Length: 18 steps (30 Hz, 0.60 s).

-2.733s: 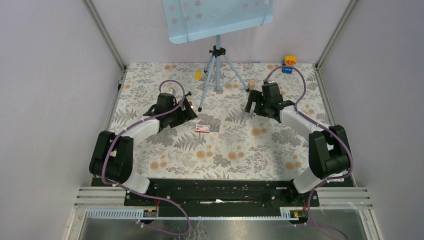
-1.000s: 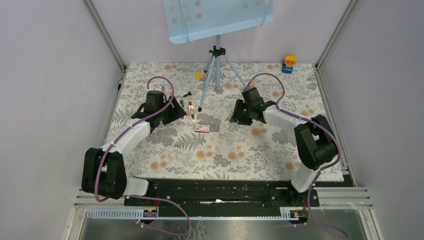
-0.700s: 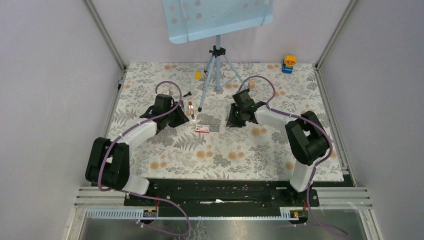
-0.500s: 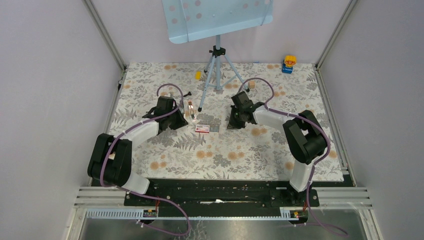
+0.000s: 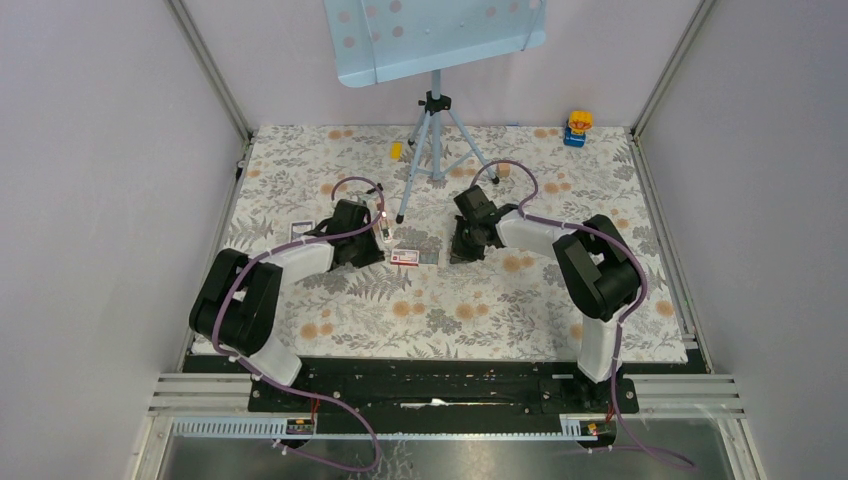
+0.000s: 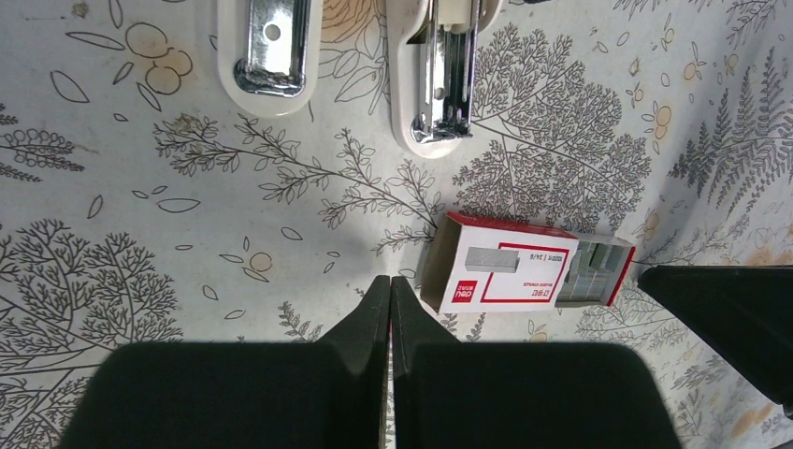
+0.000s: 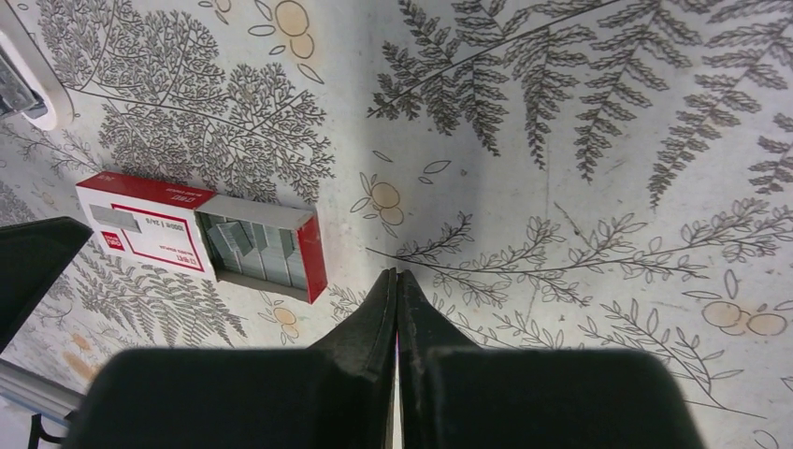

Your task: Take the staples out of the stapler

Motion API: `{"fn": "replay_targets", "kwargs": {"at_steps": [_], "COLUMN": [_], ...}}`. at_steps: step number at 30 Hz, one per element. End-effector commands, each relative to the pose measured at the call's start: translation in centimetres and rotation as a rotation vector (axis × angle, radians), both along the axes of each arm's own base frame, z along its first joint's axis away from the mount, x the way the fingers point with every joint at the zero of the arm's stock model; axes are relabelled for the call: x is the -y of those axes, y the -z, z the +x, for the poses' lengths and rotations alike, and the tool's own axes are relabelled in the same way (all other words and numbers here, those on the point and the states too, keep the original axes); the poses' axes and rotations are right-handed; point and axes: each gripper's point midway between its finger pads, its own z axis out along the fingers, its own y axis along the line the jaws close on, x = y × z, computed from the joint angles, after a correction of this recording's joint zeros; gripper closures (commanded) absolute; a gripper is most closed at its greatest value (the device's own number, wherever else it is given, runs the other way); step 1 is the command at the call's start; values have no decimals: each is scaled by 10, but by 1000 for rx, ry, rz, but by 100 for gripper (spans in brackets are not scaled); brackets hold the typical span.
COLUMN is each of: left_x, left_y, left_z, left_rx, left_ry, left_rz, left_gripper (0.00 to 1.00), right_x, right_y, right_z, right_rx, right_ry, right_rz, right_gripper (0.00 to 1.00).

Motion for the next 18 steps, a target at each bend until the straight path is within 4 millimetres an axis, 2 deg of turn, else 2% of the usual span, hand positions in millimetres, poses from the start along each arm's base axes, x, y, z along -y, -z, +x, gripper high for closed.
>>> {"fn": "replay_targets", "kwargs": {"at_steps": [1,9,18], "left_x": [-2,3,6], "left_y": [3,12,13], "left_z": [8,4,0], "left_rx": [33,1,-21], "left_ry": [-16,8,29], "left_rz": [35,63,83], "left_gripper": [100,100,100], "right_x": [-9,-12,-17], "right_y": [-3,-2,5], "right_z": [1,-3,-7], "right_rx": [-4,-15,-38], "right_ry": [-6,-28,-48], "right_rz": [-8,-17,-19], "right_gripper": [100,100,100]}}
